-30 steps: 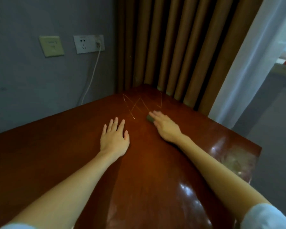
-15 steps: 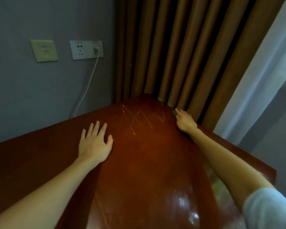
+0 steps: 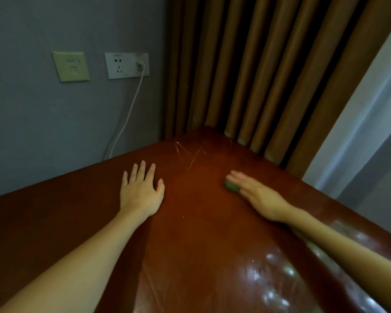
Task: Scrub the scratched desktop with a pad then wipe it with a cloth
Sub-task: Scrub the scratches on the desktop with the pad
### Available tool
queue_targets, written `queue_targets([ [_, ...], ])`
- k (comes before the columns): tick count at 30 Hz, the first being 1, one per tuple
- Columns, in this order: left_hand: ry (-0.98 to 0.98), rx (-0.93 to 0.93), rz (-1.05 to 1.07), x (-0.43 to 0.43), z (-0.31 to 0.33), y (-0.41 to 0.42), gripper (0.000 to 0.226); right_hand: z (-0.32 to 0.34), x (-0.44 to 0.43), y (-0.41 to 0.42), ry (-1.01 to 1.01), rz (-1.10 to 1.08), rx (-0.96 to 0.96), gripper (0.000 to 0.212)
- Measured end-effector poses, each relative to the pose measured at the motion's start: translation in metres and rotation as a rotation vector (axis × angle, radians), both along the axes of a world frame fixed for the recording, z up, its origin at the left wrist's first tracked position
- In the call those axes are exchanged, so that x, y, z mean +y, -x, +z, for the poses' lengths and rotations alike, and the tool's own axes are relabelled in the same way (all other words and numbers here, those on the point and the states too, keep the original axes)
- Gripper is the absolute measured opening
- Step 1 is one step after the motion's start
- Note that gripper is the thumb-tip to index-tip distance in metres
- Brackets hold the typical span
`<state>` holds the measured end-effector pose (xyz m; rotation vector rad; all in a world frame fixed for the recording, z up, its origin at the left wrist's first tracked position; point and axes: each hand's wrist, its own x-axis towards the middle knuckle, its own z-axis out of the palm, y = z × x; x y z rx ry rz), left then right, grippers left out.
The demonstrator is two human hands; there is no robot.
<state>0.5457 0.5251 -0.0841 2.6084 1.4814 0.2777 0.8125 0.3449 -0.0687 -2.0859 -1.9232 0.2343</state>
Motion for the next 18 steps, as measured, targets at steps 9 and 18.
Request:
queue_targets([
  [9,-0.006,-0.017,0.022,0.003,-0.001,-0.005,0.059,0.004,0.158,0.013,0.027,-0.313,-0.034,0.049],
  [18,-0.012,-0.013,0.023,0.003,0.001,-0.006,0.056,0.0,0.068,0.041,0.006,0.116,-0.011,0.047],
])
